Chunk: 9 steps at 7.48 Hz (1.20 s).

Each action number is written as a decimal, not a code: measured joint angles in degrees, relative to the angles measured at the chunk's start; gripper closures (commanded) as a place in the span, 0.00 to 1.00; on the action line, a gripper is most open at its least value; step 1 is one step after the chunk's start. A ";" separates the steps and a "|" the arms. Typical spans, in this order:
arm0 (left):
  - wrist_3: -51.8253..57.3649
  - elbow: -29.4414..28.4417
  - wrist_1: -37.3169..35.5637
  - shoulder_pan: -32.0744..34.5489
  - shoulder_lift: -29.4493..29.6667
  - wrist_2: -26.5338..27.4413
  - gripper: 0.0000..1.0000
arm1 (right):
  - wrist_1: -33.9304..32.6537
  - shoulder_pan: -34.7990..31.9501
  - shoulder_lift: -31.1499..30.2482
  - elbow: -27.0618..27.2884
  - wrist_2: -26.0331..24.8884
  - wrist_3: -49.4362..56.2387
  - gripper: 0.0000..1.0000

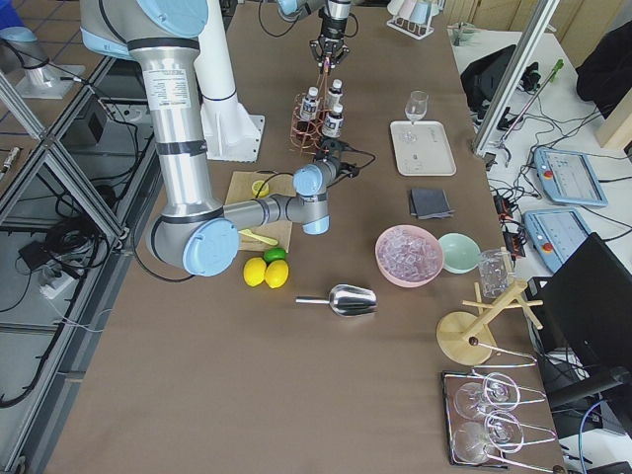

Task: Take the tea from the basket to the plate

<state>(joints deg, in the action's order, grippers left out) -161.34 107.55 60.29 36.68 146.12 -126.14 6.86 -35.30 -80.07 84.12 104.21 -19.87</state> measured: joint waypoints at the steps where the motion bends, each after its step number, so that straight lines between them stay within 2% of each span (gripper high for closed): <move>1: -0.20 -0.96 0.84 -0.72 0.03 0.52 1.00 | 0.02 0.30 0.00 -0.01 -0.39 0.00 0.00; 4: -1.49 -1.37 1.73 -1.53 0.48 0.85 1.00 | 1.38 1.04 -0.34 -0.05 -0.89 -0.23 0.00; 7: -2.25 -2.02 1.81 -2.62 1.18 0.57 1.00 | 3.02 1.52 -0.05 0.49 -3.53 -0.55 0.00; 9: -2.31 -2.12 0.53 -2.89 1.73 0.35 1.00 | 4.66 1.78 0.08 3.28 -4.35 -0.62 0.00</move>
<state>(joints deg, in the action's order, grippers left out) -163.65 105.43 60.82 33.79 147.85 -125.79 11.52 -33.51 -79.98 87.40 99.86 -20.49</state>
